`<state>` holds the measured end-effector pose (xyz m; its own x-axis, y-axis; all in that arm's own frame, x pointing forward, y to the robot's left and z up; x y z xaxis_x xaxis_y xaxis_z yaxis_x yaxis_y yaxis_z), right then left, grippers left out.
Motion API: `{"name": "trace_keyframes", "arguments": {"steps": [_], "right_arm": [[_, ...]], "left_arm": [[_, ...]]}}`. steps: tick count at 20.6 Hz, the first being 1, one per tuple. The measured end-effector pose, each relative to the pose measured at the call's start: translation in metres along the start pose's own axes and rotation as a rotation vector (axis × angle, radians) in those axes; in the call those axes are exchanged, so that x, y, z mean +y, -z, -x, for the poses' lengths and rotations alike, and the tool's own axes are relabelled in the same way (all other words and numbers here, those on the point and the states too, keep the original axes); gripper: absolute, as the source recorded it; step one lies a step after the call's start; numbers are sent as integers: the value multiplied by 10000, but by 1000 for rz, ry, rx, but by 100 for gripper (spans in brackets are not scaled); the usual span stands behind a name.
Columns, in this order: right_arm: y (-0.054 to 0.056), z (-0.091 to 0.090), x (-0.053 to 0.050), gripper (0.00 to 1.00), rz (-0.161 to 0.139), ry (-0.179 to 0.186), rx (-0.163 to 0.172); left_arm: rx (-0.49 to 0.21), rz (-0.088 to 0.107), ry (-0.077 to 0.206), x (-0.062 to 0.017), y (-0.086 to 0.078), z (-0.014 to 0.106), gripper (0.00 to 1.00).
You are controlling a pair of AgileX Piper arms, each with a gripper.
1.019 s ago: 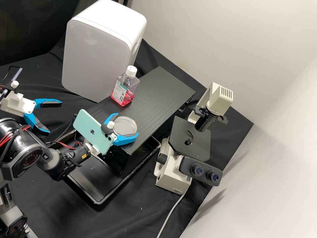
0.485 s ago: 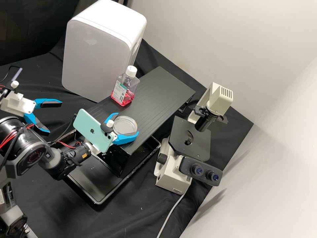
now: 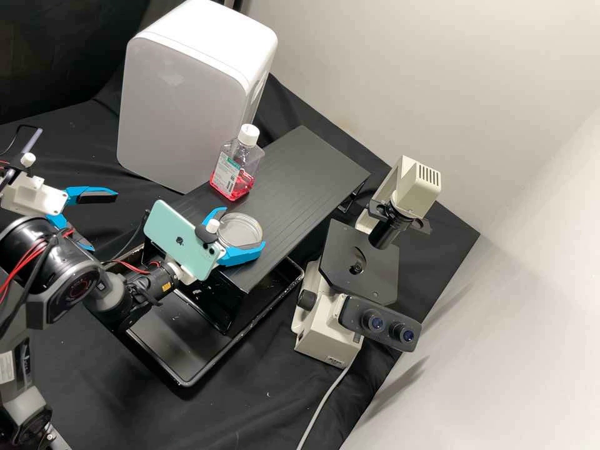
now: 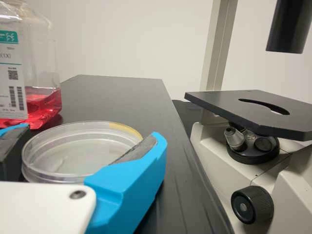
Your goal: Remove the lid from the petri dish
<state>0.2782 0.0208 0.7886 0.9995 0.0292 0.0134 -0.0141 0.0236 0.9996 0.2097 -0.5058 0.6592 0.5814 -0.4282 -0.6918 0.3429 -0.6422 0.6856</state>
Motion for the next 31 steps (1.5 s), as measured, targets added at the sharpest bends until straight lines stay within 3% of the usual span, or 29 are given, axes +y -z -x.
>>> {"name": "trace_keyframes", "arguments": {"steps": [9,31], "right_arm": [[-41,-52,-48,0,5,-12,5],[-155,-80,35,0,10,-44,-29]], "left_arm": [[-1,-3,-6,15,3,-13,100],[1,3,5,-14,9,-22,100]]}}
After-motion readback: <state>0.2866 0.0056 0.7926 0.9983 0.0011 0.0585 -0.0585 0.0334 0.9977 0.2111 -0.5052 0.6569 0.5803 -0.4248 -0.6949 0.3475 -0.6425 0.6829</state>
